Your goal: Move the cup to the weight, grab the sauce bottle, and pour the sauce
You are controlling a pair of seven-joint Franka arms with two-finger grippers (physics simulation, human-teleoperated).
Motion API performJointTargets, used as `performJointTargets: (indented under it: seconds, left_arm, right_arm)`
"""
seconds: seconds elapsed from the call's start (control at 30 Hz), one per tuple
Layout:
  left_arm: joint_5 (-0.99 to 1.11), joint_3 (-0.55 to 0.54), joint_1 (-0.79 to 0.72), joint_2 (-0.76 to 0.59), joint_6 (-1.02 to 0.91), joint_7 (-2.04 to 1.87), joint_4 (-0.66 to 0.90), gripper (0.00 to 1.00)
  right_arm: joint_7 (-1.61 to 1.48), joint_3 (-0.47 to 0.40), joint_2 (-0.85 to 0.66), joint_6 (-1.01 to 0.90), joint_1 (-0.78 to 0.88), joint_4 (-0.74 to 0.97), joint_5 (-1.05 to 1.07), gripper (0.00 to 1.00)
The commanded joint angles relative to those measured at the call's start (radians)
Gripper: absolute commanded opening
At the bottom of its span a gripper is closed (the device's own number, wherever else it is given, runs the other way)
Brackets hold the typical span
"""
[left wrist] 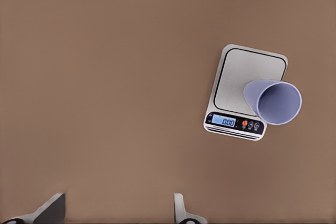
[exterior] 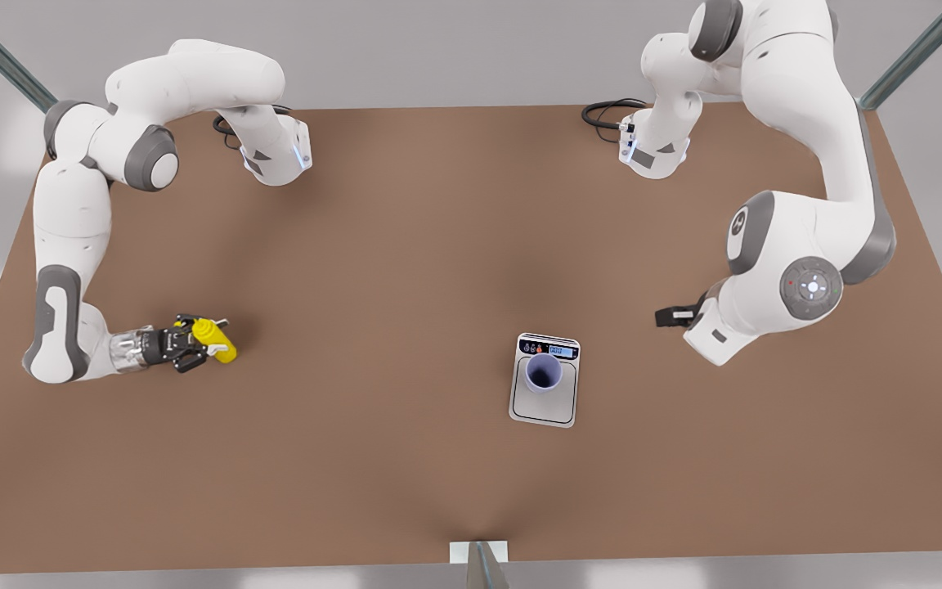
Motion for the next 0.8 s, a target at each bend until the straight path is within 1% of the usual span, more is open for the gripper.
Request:
performJointTargets:
  seconds: [0.0,0.1,0.2,0.23,0.33,0.37,0.4,0.47,0.53,0.6,0.67,0.73,0.77]
  left_arm:
    - [0.002,0.000,0.000,0.001,0.003,-0.001,0.000,1.00]
    - [0.005,0.002,0.000,-0.001,0.009,-0.004,0.001,1.00]
    - [0.008,0.009,0.000,-0.002,0.005,0.000,0.001,1.00]
    - [0.010,0.009,0.000,-0.001,0.003,0.002,0.000,1.00]
    - [0.010,0.009,0.000,-0.001,0.008,0.002,0.000,1.00]
    - [0.008,0.009,0.000,-0.001,0.008,0.002,0.000,1.00]
    - [0.010,0.011,0.000,-0.001,0.009,0.000,0.000,1.00]
    - [0.008,0.020,0.000,0.002,0.009,0.000,0.000,1.00]
    - [0.010,0.023,-0.001,0.005,0.011,0.000,0.001,1.00]
    - [0.008,0.023,0.000,0.007,0.012,0.000,0.000,1.00]
    - [0.008,0.023,0.000,0.008,0.012,-0.001,0.001,1.00]
    - [0.008,0.023,0.000,0.008,0.012,-0.001,0.000,1.00]
    - [0.010,0.023,0.000,0.008,0.011,-0.001,0.000,1.00]
  right_arm:
    - [0.001,0.000,0.000,-0.003,0.000,0.003,0.004,0.21]
    - [0.089,0.003,-0.009,-0.003,0.003,0.055,0.008,0.21]
    - [0.211,0.034,-0.009,0.001,0.003,0.118,0.008,0.21]
    - [0.262,0.045,-0.009,0.001,0.012,0.158,0.008,0.21]
    - [0.368,0.053,-0.045,0.027,0.057,0.183,0.008,0.21]
    - [0.415,0.057,-0.045,0.036,0.060,0.222,0.007,0.21]
    - [0.490,0.106,-0.052,0.067,0.060,0.242,-0.003,0.21]
    - [0.583,0.126,-0.054,0.089,0.075,0.285,-0.007,0.21]
    - [0.713,0.201,-0.066,0.138,0.075,0.344,-0.081,0.21]
    - [0.768,0.203,-0.080,0.156,0.127,0.387,-0.116,0.21]
    - [0.889,0.252,-0.077,0.173,0.130,0.449,-0.157,0.21]
    - [0.988,0.379,-0.077,0.239,0.121,0.470,-0.274,0.21]
    - [1.041,0.427,-0.072,0.266,0.120,0.486,-0.314,0.21]
